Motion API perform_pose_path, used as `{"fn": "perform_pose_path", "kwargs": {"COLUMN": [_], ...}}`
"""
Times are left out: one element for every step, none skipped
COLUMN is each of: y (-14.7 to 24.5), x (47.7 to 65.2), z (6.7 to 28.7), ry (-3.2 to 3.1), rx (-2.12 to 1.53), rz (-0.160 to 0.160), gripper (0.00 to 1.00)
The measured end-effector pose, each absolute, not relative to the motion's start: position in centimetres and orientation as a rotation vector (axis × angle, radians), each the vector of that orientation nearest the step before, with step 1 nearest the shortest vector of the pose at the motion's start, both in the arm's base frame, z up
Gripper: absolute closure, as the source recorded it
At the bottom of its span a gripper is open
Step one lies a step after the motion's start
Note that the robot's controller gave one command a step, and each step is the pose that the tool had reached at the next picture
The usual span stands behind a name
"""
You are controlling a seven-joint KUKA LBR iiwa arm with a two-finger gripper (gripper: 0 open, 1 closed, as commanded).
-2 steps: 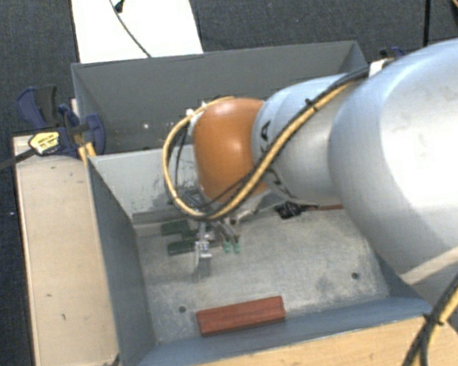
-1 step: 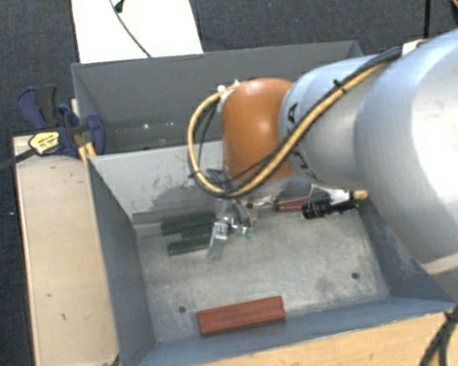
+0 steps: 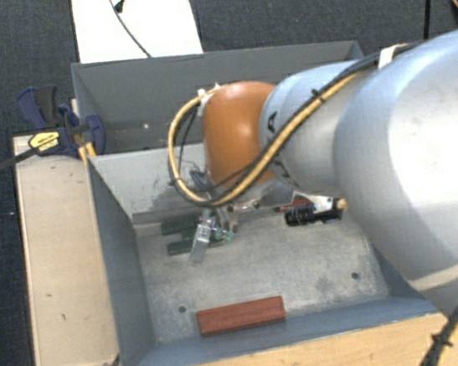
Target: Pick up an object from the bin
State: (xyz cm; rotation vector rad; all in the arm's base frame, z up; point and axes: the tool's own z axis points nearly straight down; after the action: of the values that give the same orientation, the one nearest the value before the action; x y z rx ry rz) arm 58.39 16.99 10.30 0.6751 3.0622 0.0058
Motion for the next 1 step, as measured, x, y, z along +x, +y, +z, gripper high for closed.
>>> {"fn": "perform_pose_path", "kwargs": {"y": [16.13], "x": [58.56], "z": [6.95], "ry": [3.039], "rx": [0.802], "rz": [0.000], "gripper": [0.00]}}
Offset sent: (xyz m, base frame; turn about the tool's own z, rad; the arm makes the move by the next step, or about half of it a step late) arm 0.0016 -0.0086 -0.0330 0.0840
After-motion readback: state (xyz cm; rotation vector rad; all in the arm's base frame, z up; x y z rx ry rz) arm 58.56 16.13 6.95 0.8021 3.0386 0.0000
